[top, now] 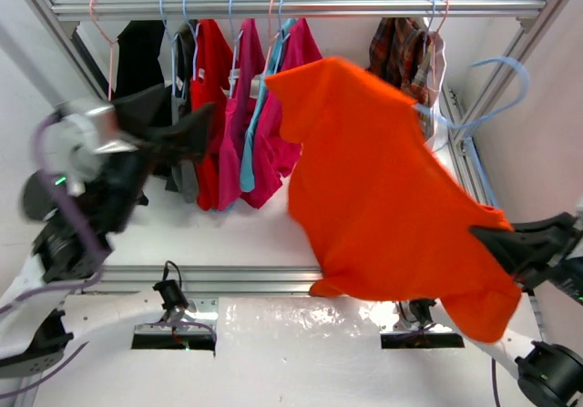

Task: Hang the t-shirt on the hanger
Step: Place the hanger at the clothesline.

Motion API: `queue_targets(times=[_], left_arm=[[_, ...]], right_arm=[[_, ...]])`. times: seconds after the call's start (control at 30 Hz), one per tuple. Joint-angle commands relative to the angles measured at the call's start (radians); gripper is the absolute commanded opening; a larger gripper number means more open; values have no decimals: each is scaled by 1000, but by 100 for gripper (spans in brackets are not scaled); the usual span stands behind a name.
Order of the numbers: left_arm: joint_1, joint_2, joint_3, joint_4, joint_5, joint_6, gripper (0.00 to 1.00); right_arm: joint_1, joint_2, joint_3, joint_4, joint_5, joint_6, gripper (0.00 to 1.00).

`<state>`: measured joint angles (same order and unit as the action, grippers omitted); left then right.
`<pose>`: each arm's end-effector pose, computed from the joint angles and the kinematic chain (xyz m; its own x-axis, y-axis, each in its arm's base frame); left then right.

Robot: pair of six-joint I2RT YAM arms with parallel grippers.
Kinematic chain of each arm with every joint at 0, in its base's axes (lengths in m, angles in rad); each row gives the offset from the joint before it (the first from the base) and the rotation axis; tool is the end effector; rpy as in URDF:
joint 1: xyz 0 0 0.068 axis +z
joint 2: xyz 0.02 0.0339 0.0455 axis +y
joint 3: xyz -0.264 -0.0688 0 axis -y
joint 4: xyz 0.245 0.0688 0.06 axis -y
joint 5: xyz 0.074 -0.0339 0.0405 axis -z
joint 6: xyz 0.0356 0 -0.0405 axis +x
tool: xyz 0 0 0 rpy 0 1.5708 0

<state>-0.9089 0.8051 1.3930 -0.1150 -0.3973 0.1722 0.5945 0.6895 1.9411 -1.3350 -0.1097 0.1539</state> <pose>0.0740 -0.0726 0.5383 0.3642 -0.2103 -0.9073 0.4601 0.8876 -0.0211 -0.0476 -0.0275 0.5238 -0.1674 0.0708 -0.9833 -0.6289 0.7605 0.1618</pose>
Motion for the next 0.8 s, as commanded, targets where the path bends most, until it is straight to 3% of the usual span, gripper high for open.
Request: queue_targets(times=[0.0, 0.13, 0.3, 0.5, 0.6, 0.77], left_arm=[[4, -66, -43, 11, -184, -68, 92], [4, -76, -95, -115, -199, -126, 92], [4, -78, -259, -221, -167, -223, 92], [4, -96, -445, -173, -121, -250, 93], [7, -115, -453, -176, -112, -241, 93], [10, -167, -492, -160, -150, -234, 98]], right_arm=[[13, 37, 15, -13, 247, 99, 0], [14, 116, -42, -11, 332, 107, 0], [13, 194, -228, 187, 418, 131, 0], [13, 407, -231, 388, 505, 211, 0], [-13, 494, -217, 551, 574, 301, 0], [-82, 659, -81, 540, 516, 380, 0]])
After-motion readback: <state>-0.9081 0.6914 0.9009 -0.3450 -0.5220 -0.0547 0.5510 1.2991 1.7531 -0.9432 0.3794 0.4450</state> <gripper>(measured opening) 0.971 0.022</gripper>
